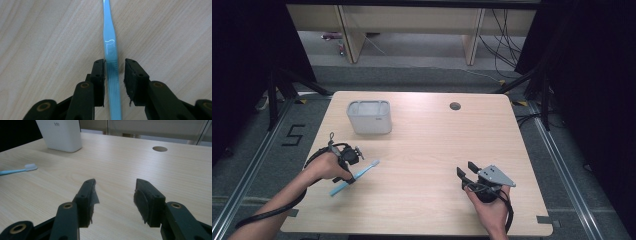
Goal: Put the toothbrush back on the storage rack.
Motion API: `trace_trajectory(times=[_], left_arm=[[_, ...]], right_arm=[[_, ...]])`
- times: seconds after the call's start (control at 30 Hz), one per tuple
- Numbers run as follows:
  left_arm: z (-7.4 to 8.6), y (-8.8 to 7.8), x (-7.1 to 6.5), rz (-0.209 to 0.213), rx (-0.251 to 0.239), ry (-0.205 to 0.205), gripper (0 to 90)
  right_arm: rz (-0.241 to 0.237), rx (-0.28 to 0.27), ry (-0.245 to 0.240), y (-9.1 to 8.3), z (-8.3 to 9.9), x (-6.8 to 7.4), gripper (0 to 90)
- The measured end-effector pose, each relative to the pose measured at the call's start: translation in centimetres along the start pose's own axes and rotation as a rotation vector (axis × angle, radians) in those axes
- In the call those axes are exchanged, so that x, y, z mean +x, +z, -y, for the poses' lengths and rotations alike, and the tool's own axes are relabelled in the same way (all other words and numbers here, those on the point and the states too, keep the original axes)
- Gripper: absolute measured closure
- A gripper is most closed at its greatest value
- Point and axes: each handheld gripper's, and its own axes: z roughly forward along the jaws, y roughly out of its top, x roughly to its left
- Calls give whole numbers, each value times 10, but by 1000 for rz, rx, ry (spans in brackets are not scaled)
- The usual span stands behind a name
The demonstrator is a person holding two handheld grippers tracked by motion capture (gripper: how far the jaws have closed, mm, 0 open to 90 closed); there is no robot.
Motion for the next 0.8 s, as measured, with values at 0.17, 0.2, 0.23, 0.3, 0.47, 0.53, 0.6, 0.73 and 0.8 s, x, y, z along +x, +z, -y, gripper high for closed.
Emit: trace_trajectory(times=[0.17,0.2,0.23,0.3,0.47,0.53,0.6,0.73,0.8], left_arm=[[-2,2,-2,-2,-1,4,706],[-2,2,-2,-3,1,5,709],[-2,3,-2,-4,3,6,713],[-2,4,-3,-9,-1,8,720],[-3,6,-3,-10,5,19,728],[-4,6,-4,-8,12,20,732],[-4,6,-5,-13,13,24,736],[-4,7,-7,-19,7,37,763],[-4,6,-7,-29,5,53,779]], right_arm=[[1,1,1,0,0,0,517],[0,1,0,0,0,0,516],[1,0,-2,0,0,0,516],[-14,19,25,-1,0,2,516],[-4,20,13,0,0,1,516],[-2,28,30,-1,0,3,516],[-3,26,14,-1,0,2,516],[-9,25,25,0,0,3,516],[-8,19,-10,1,0,1,515]])
